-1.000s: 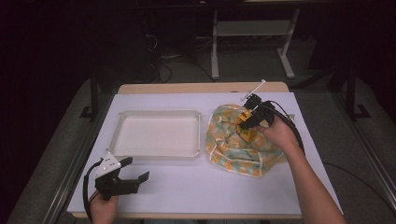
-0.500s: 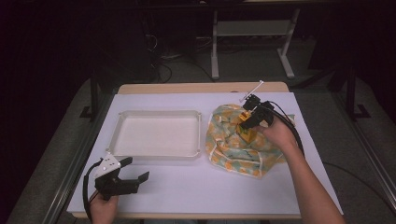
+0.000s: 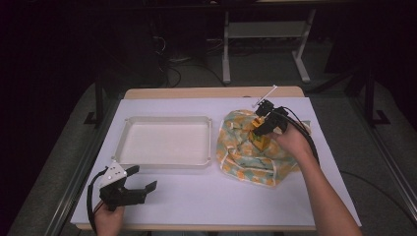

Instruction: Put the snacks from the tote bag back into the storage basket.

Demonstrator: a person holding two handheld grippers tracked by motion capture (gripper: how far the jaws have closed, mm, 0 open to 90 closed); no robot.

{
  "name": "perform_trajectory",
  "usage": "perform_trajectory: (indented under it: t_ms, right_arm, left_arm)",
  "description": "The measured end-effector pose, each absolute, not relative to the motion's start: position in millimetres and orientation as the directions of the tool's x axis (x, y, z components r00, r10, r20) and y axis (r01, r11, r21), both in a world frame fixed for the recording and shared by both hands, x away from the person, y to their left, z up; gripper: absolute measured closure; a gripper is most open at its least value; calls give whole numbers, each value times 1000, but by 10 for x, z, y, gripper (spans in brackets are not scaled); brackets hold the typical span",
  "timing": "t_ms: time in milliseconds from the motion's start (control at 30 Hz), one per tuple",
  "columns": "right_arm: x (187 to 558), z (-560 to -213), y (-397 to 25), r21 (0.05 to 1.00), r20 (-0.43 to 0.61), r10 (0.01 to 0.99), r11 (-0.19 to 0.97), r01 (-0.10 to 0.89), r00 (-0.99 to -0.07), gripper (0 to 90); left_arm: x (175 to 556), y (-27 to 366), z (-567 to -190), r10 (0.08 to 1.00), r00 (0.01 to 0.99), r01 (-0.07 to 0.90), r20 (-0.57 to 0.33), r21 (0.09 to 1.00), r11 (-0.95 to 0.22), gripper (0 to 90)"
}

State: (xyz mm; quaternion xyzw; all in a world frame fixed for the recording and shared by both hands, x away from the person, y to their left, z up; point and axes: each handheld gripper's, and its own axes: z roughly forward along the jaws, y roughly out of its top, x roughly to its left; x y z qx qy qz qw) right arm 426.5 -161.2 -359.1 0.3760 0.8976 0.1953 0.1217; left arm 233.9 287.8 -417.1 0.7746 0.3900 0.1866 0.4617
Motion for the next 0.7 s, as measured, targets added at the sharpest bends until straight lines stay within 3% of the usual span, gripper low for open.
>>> perform_trajectory:
  t_ms: [700]
  right_arm:
    - [4260, -3582, -1609, 442, -83, 712, 653, 615, -697, 475]
  left_arm:
    - [2339, 2882, -4172, 777, 625, 431, -72, 862, -267, 134]
